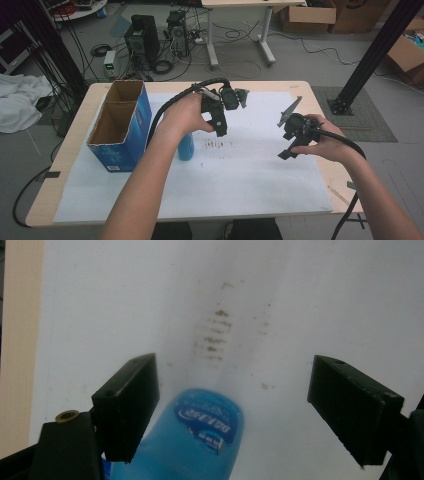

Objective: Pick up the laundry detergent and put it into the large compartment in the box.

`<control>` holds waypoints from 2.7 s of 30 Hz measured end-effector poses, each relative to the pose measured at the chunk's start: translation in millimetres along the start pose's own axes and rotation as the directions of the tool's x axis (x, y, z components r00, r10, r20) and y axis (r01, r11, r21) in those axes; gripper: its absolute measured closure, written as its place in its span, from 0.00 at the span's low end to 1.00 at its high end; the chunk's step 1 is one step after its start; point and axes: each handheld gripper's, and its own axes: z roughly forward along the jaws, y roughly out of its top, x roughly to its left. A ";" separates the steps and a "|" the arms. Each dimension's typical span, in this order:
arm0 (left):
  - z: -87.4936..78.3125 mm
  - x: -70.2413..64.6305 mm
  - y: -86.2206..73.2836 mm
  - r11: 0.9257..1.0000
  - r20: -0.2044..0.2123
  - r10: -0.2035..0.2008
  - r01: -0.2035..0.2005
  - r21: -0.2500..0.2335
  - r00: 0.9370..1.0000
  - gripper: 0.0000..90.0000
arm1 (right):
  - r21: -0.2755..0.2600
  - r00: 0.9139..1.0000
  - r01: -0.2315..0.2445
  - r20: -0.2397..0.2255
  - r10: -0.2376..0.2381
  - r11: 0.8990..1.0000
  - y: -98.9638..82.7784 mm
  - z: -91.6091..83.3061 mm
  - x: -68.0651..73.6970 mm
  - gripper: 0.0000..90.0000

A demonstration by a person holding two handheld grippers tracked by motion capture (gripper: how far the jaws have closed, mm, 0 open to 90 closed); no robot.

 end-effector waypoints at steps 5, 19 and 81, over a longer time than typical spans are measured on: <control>-13.4 -0.5 -6.2 0.999 -0.030 -0.044 0.044 -0.006 0.999 0.23 | -0.028 0.999 0.034 -0.009 -0.034 0.999 1.9 -0.5 -4.5 0.23; -29.8 8.7 -24.5 0.977 -0.106 -0.211 0.213 0.007 0.972 0.24 | -0.038 0.998 0.056 -0.017 -0.056 0.998 5.0 0.2 -7.8 0.24; 18.1 43.1 -64.8 0.633 -0.107 -0.763 0.770 0.077 0.638 0.26 | -0.081 0.995 0.084 -0.050 -0.088 0.993 11.7 13.3 -10.5 0.25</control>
